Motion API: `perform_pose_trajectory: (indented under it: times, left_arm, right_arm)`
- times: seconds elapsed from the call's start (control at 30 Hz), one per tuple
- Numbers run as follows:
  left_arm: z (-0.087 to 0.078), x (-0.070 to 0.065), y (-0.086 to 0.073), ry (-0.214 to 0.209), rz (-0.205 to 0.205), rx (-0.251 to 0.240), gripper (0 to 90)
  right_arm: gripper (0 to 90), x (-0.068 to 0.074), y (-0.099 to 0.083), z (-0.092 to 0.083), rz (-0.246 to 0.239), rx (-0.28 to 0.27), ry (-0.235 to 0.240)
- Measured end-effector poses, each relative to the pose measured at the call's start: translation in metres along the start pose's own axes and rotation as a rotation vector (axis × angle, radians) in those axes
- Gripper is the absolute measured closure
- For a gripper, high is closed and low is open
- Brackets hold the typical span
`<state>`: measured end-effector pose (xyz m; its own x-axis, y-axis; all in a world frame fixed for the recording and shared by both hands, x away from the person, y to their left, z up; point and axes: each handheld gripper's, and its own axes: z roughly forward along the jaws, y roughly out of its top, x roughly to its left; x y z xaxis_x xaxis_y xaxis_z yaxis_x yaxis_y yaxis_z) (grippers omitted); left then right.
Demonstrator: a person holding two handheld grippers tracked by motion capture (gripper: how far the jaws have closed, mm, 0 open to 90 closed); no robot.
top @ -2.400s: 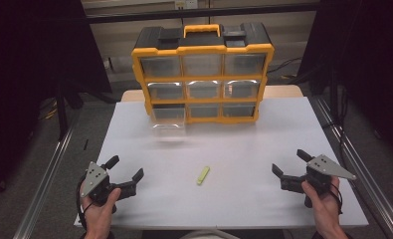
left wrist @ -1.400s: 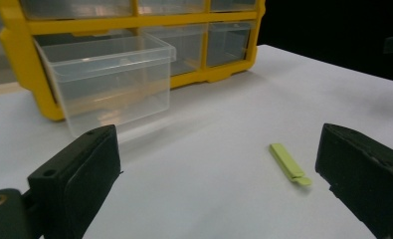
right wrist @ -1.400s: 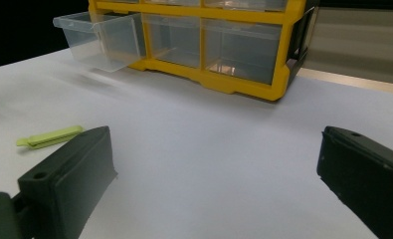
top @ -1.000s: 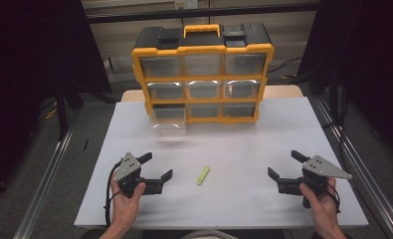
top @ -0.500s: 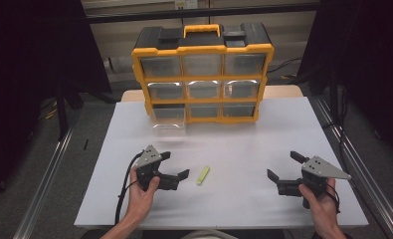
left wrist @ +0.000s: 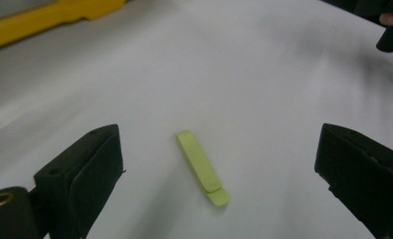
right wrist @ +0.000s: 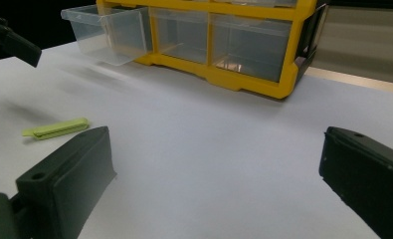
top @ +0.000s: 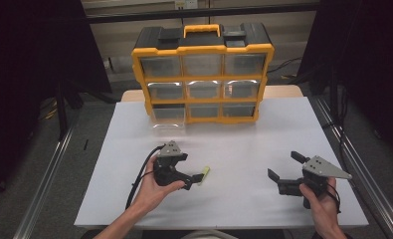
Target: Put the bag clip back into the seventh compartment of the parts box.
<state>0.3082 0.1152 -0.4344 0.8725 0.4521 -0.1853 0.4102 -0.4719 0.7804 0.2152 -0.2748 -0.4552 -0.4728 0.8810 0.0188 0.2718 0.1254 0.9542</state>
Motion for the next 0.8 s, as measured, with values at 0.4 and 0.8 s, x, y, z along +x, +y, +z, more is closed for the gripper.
perform_pose_trajectory:
  times: [0.4, 0.8]
  left_arm:
    - [0.032, 0.006, 0.018, -0.022, 0.023, 0.266, 7.9]
    - [0.053, 0.019, 0.037, 0.018, -0.004, 0.419, 23.0]
  right_arm:
    - [0.3, 0.002, 0.0, 0.003, -0.002, 0.006, 0.003]
    - [0.4, 0.002, 0.0, 0.002, -0.008, 0.008, 0.01]
